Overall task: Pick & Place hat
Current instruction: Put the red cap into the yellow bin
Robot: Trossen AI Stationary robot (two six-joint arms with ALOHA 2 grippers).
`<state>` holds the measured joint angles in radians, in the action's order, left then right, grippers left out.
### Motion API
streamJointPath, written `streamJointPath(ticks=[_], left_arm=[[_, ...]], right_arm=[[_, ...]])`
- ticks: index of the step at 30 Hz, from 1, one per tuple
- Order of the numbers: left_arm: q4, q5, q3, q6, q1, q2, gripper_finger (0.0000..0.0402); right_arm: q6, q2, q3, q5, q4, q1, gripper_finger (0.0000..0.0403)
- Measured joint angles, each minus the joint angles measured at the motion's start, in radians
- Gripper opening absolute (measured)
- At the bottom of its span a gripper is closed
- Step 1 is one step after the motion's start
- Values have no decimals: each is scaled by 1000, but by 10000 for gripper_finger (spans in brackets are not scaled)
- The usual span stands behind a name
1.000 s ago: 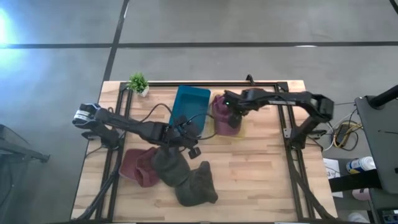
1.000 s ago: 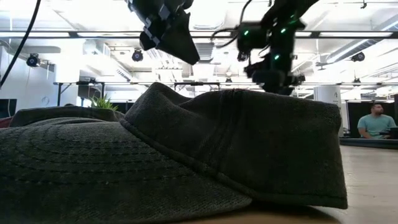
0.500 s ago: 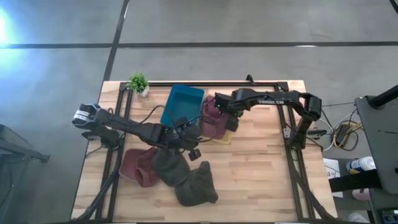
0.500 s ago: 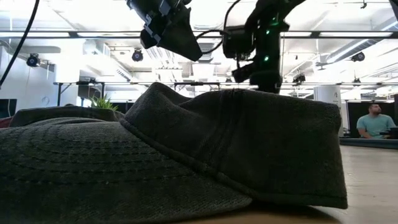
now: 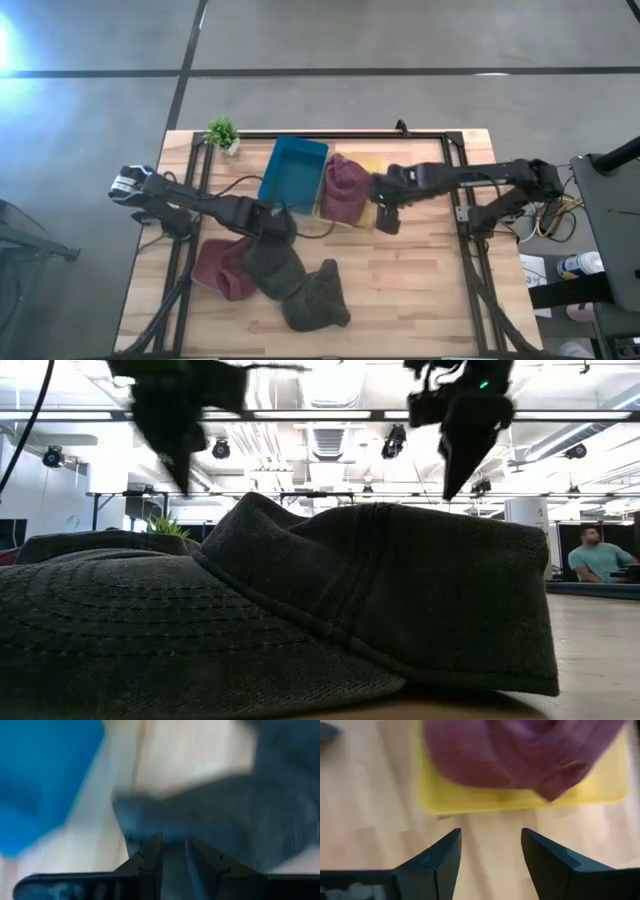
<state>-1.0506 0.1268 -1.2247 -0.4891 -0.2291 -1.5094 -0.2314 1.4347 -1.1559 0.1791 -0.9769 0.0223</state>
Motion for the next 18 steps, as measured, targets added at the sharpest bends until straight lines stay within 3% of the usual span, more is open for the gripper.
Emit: streamJointPath(ticks=[5,8,12,18], left_arm=[[-207,-9,2,-272,-17,21,78],[-288,-6,8,-333,-17,28,78],[-284,-28,56,-282,-9,58,78],[-242,-155,197,-104,46,143,78]], right_arm=[[-150,-55,89,1,81,-101,201],[-215,-78,133,5,148,-137,201],[-254,-84,174,3,187,-173,201],[-266,-87,188,3,197,-216,201]])
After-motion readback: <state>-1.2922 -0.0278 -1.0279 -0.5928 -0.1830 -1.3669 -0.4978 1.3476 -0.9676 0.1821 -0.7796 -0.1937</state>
